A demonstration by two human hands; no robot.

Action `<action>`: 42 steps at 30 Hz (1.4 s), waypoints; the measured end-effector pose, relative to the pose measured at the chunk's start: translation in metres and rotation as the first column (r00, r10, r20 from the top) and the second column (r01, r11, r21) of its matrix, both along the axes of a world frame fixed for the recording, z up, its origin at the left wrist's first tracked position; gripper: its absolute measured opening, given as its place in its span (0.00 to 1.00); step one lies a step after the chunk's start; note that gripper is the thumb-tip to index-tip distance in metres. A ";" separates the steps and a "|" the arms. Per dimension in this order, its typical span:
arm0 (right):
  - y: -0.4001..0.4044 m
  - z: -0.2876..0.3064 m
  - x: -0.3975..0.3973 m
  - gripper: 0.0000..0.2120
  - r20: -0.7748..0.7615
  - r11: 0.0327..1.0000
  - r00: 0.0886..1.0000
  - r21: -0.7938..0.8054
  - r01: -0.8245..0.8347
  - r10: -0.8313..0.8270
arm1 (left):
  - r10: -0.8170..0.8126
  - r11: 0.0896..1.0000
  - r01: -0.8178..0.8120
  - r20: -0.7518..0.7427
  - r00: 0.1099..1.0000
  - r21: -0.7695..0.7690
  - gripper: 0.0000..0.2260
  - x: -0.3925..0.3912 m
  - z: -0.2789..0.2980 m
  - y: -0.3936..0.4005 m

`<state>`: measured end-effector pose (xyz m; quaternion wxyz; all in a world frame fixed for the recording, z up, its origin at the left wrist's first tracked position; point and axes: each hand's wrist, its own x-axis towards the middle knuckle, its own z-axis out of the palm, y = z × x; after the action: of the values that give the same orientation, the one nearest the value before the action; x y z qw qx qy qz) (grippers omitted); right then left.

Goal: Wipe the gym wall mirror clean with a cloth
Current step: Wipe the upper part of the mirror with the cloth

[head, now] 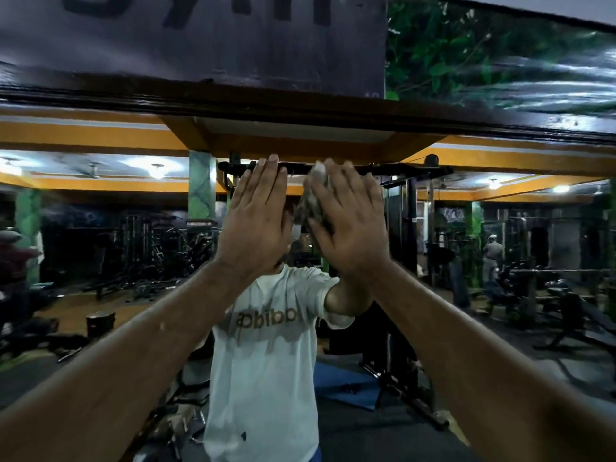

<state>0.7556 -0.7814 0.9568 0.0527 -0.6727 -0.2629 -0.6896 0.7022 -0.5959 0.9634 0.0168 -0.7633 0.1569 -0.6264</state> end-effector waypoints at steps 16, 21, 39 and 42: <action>0.019 0.024 -0.002 0.31 -0.084 0.958 0.996 0.285 -0.016 0.042 | 0.041 0.998 -0.045 -0.089 0.995 -0.043 0.28 -0.028 -0.006 0.031; 0.030 0.020 -0.015 0.31 -0.072 0.989 0.997 -0.146 -0.004 -0.007 | 0.032 0.998 -0.035 -0.063 0.997 -0.046 0.27 -0.018 -0.007 0.032; 0.103 0.051 -0.015 0.32 -0.042 0.969 0.999 0.248 0.009 0.001 | 0.057 0.997 -0.057 0.010 0.998 0.059 0.24 -0.018 0.019 0.096; 0.095 0.051 -0.014 0.31 -0.037 0.998 0.999 0.060 0.008 -0.005 | 0.025 0.996 -0.025 0.009 1.000 0.083 0.24 -0.019 0.023 0.100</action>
<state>0.7416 -0.6863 1.0082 0.0755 -0.6841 -0.2388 -0.6850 0.6834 -0.4955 0.9861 0.0568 -0.7612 0.1731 -0.6224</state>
